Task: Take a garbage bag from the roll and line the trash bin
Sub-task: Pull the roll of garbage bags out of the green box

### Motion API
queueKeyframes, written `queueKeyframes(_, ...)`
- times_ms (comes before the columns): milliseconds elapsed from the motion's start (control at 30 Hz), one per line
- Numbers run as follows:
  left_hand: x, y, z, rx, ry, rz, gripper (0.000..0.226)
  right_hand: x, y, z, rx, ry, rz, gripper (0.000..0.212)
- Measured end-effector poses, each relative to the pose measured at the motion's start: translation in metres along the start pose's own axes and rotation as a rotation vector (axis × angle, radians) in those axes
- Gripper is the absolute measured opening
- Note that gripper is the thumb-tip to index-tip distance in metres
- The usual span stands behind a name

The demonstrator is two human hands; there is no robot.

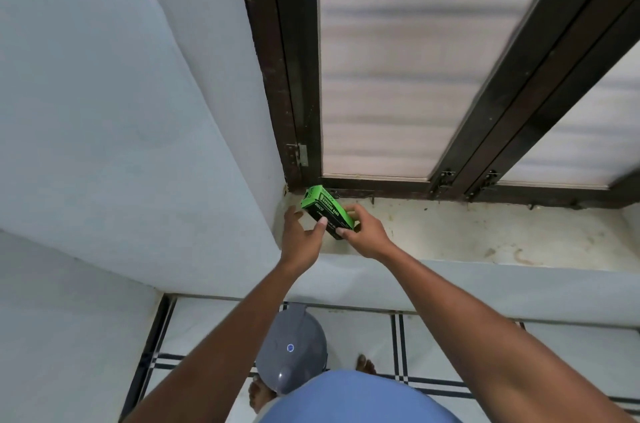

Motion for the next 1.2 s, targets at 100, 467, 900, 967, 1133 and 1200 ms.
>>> queueKeyframes(100,-0.012,-0.005,0.008,0.061,-0.142,0.016,0.083,-0.005,0.001,-0.001,0.013,0.016,0.006,0.054)
queueKeyframes(467,-0.018,-0.002,0.023,0.126,-0.380,0.284,0.051,0.020,0.015,-0.005,-0.027,0.174,-0.035,0.071)
queueKeyframes(900,-0.054,0.011,0.025,0.134,-0.509,0.562,0.050,0.022,0.016,-0.014,-0.012,0.126,0.025,0.090)
queueKeyframes(967,-0.060,0.011,0.023,0.140,-0.537,0.601,0.048,0.019,0.015,-0.015,-0.087,0.123,0.022,0.072)
queueKeyframes(1133,-0.077,0.007,0.024,0.101,-0.634,0.744,0.025,0.017,0.019,-0.016,-0.135,0.131,0.024,0.054)
queueKeyframes(1200,-0.081,0.006,0.026,0.074,-0.596,0.679,0.015,0.017,0.023,-0.015,-0.118,0.144,0.010,0.055)
Point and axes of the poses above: each hand's wrist, its own z-axis towards the middle knuckle, its own y-axis out of the back of the hand, x = y × z, the point moved 2 cm from there along z, towards the middle knuckle, and after that the axes turned 2 degrees about -x, right-handed, at the moved point
